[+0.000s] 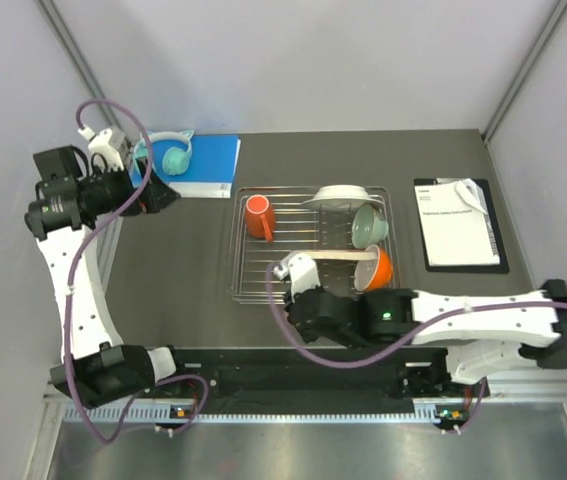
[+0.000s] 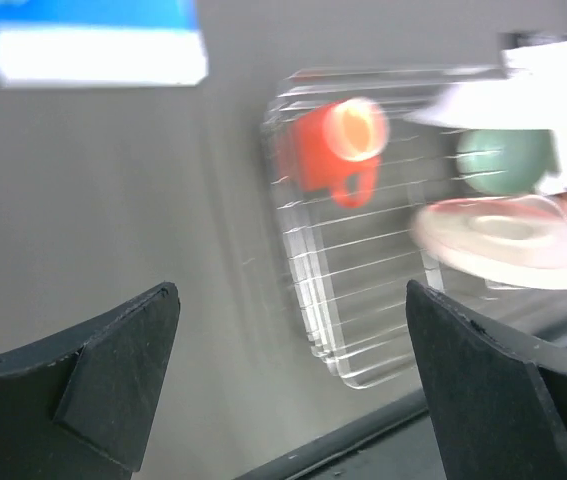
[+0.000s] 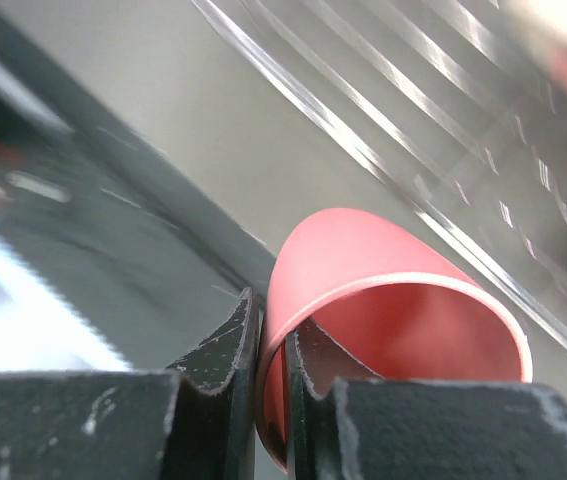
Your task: Load the mixed dishes into the dish rack
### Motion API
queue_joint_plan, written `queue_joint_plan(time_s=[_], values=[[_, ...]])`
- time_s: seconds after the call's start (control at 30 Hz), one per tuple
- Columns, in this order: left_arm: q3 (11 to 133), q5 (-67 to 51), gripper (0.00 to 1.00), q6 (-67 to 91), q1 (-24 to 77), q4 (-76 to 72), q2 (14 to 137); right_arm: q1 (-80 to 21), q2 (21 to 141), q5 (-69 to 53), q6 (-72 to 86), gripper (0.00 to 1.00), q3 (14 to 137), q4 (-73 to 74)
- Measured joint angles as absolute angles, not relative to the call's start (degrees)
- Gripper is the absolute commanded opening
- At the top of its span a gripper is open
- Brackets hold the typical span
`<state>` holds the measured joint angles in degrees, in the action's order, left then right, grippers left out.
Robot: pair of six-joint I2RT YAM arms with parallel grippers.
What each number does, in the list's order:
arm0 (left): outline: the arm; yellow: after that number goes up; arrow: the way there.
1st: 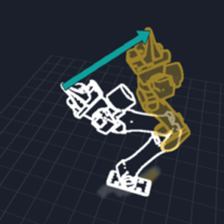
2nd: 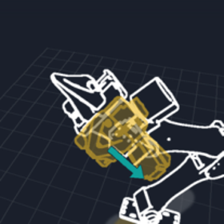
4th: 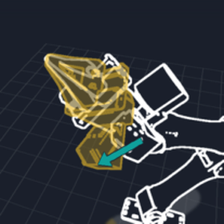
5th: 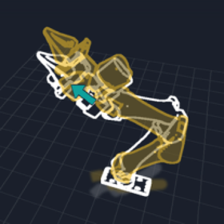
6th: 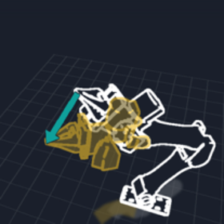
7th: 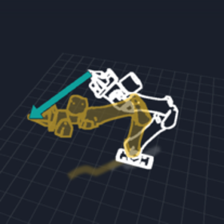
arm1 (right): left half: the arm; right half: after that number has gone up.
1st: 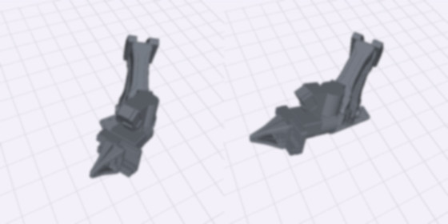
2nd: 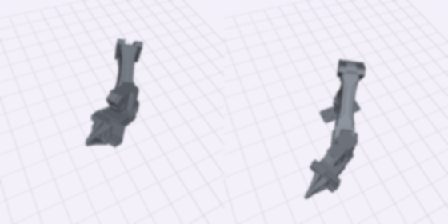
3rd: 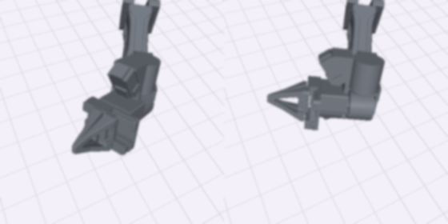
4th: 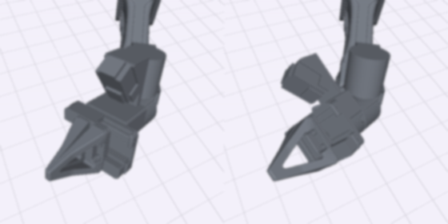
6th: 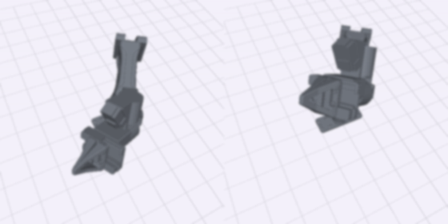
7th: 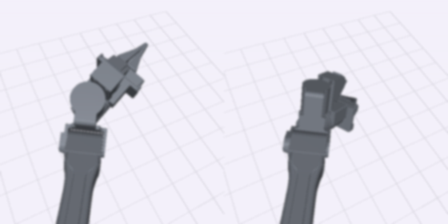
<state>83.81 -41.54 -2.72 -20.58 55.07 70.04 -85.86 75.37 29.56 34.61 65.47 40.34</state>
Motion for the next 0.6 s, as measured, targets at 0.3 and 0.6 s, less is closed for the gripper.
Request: queue_joint_plan(time_s=[0.3, 0.6], values=[[109.49, -56.55, 0.99, 2.0, -17.34, 63.72, 76.49, -77.8, 49.87, 16.86, 29.85, 0.0, 58.46, 9.47], [100.64, -71.2, 0.99, 29.32, -17.3, 42.11, 69.17, -59.13, 54.78, -5.85, 43.51, 0.0, 46.7, -23.7]])
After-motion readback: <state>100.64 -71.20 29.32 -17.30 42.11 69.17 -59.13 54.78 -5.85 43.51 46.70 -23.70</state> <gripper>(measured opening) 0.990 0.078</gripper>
